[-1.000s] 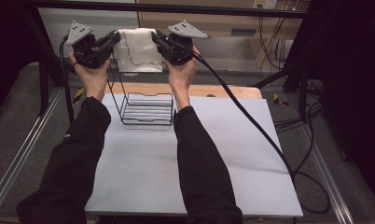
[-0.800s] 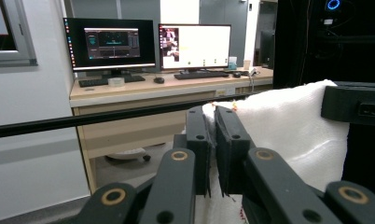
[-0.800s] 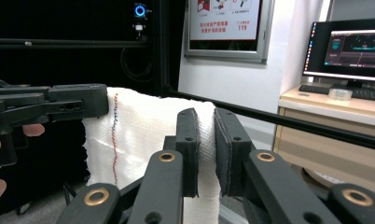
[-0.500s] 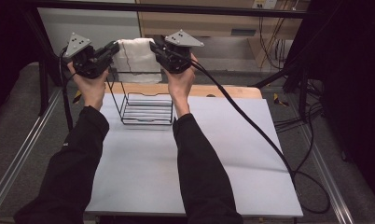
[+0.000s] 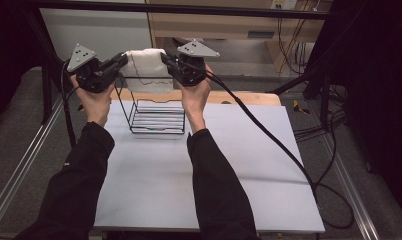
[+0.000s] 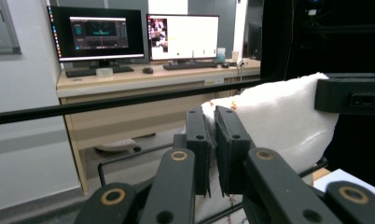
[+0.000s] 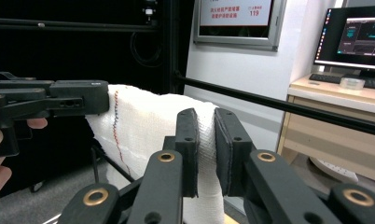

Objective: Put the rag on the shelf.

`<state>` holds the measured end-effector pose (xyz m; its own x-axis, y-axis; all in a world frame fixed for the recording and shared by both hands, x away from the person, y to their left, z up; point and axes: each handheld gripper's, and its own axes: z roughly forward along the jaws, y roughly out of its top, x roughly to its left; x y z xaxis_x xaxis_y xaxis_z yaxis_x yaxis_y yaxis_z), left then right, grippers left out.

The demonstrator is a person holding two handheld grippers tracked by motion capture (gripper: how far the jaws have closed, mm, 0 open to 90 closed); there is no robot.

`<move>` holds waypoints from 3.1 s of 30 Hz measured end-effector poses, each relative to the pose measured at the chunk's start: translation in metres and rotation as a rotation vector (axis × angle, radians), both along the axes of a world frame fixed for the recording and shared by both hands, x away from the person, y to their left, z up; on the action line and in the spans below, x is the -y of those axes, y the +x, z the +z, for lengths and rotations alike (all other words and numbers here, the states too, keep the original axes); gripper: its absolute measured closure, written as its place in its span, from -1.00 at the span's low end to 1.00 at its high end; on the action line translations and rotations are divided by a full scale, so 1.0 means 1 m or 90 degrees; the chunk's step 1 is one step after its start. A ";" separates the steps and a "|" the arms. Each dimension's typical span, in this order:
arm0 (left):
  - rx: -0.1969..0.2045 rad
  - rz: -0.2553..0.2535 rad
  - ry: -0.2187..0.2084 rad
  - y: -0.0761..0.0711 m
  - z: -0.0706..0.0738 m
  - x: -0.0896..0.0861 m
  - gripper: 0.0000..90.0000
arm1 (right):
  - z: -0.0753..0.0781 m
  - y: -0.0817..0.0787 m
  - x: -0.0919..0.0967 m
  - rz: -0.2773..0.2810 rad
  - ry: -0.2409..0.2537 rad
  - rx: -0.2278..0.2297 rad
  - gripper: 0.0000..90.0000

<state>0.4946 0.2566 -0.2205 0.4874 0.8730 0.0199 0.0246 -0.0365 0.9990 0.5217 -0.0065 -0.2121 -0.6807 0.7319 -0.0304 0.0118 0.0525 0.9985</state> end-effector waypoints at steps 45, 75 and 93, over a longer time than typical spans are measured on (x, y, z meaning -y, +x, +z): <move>-0.075 -0.036 0.024 -0.039 -0.016 -0.009 0.72 | -0.024 -0.036 0.005 0.044 -0.060 -0.046 0.77; -0.178 -0.030 0.055 -0.013 -0.007 0.011 0.99 | -0.037 -0.038 0.005 0.054 -0.067 -0.055 0.72; -0.185 -0.036 0.058 -0.014 -0.023 0.014 0.99 | -0.031 -0.044 0.010 0.072 -0.056 -0.059 0.47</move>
